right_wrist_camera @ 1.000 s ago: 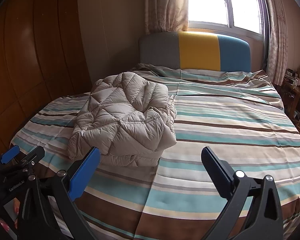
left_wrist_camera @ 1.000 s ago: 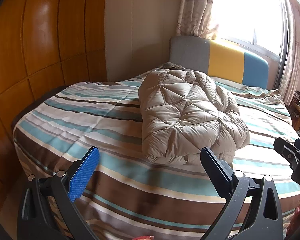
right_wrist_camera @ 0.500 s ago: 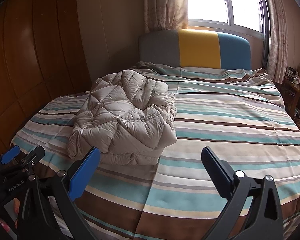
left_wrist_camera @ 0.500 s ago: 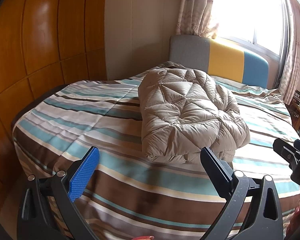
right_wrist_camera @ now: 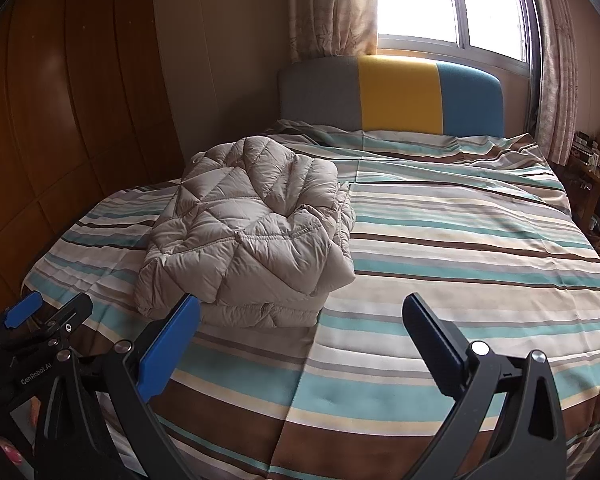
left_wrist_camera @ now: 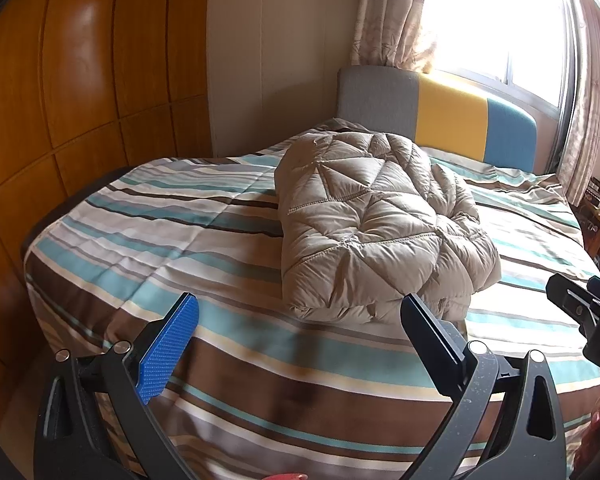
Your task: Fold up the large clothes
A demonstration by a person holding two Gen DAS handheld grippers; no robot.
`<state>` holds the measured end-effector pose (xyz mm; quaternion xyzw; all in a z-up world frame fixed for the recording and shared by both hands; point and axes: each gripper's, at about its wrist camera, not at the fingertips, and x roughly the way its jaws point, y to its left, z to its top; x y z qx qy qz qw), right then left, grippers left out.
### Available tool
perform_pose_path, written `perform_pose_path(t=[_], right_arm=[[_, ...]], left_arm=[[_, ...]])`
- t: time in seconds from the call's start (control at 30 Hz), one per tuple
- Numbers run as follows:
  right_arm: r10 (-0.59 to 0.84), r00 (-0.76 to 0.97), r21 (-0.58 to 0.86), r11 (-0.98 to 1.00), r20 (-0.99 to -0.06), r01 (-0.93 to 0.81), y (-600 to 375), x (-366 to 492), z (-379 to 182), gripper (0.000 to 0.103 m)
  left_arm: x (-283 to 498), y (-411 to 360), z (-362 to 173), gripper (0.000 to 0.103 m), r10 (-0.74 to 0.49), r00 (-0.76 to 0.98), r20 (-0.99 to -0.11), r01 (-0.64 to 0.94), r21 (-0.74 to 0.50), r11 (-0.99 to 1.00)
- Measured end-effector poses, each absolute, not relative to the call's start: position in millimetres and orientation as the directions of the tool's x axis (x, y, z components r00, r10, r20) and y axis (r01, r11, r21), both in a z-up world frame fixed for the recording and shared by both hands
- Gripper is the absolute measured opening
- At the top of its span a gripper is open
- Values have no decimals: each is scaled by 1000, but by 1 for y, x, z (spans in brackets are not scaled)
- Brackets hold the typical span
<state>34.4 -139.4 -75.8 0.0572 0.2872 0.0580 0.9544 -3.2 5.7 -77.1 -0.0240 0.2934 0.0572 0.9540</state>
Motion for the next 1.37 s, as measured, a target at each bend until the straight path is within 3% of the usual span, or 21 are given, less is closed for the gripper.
perform_pose_path(t=[0.73,0.93,1.2,1.37], right_arm=[[149,818,148,986,-555,-79,-141,35,-79,101],[151,815,151,985,-559,-79,-140,36,-81,101],[153,811,157,985,-565,-76,-140,37,-83,101],[143,793,158,986,-592,-59,-146,47,-96,101]], left_arm=[[-2,8,-83,100,30,818,-575,-75,-56,996],[-5,2,-82,100,73,826,-559,-90,-3,996],[0,5,-86,100,67,805,-590,-95,-17,995],[14,16,-101,100,48,755,-654,-104,-47,993]])
